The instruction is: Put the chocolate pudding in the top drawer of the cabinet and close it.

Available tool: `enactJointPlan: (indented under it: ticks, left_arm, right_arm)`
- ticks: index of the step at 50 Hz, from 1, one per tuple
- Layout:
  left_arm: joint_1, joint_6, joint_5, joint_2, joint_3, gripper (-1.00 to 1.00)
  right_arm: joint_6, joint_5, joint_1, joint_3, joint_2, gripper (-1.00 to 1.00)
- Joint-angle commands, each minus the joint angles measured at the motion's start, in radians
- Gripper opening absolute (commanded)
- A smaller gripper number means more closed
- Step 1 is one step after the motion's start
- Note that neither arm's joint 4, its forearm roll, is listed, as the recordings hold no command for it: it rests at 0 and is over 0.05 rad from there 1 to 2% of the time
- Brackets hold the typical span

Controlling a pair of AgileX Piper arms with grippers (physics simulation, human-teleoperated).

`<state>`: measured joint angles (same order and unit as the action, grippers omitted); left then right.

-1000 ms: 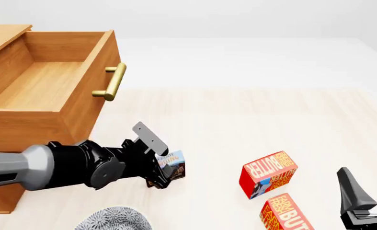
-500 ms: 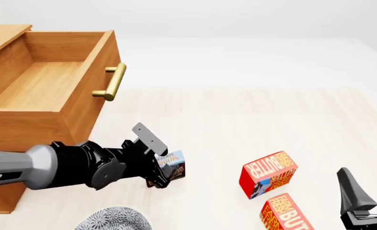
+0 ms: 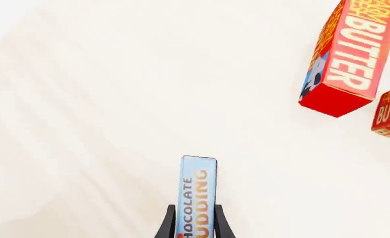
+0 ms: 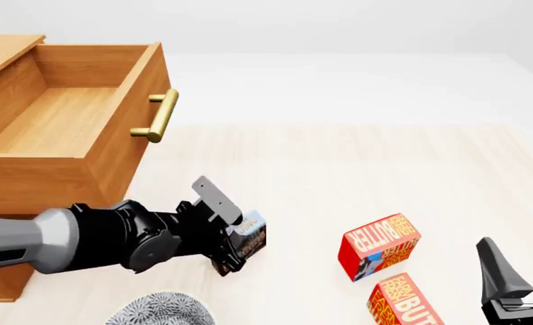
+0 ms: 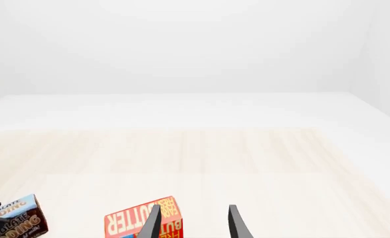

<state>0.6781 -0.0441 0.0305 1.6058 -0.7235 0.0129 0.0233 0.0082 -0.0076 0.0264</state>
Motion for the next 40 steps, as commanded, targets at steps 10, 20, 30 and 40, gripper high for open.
enactJointPlan:
  ticks: [10, 20, 30, 40]
  left_arm:
    - [0.059, 0.022, 0.112, -0.150, -0.013, -1.00]
    - [0.068, 0.034, 0.160, -0.213, -0.032, -1.00]
    - [0.060, 0.013, 0.222, -0.312, -0.062, -1.00]
    - [0.077, -0.026, 0.298, -0.398, -0.099, -1.00]
  right_arm:
    - [-0.004, -0.010, -0.002, 0.004, -0.002, 1.00]
    - [-0.004, -0.012, -0.002, 0.004, 0.000, 1.00]
    - [-0.004, -0.012, -0.002, 0.004, 0.002, 1.00]
    - [-0.004, -0.014, -0.002, 0.004, 0.003, 1.00]
